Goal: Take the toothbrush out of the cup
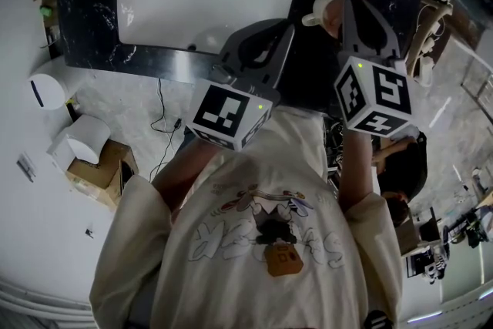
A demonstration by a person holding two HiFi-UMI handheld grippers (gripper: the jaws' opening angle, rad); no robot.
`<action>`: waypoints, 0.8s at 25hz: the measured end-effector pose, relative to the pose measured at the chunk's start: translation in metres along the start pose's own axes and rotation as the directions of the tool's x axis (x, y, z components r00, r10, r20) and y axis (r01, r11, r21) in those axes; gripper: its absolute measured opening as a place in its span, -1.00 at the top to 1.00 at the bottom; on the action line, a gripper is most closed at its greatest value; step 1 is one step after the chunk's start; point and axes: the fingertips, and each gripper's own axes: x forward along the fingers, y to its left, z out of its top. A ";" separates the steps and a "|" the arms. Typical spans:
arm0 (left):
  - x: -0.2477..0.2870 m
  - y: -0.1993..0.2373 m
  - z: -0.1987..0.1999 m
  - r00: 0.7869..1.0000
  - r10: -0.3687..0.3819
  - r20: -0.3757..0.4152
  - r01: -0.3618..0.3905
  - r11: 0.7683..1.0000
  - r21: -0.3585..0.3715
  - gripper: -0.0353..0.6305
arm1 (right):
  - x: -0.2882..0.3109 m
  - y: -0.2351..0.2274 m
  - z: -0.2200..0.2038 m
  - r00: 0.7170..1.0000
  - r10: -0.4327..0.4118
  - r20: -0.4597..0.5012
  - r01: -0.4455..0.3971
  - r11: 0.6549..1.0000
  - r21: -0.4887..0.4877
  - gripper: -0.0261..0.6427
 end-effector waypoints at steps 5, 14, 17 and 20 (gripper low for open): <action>-0.008 -0.004 0.003 1.000 -0.005 0.011 0.005 1.000 0.008 0.85 | -0.011 0.004 0.005 0.999 0.005 0.041 -0.005 1.000 0.011 0.79; -0.023 -0.015 0.006 0.999 -0.018 0.032 0.017 0.999 0.031 0.85 | -0.037 0.007 0.015 0.988 -0.024 0.155 0.019 0.999 0.033 0.79; -0.029 -0.017 0.007 0.999 -0.021 0.038 0.020 0.999 0.036 0.85 | -0.047 0.005 0.019 0.982 -0.044 0.185 0.036 0.998 0.046 0.79; -0.032 -0.021 0.005 0.999 -0.025 0.040 0.023 0.999 0.042 0.85 | -0.057 0.004 0.022 0.975 -0.053 0.215 0.043 0.998 0.052 0.79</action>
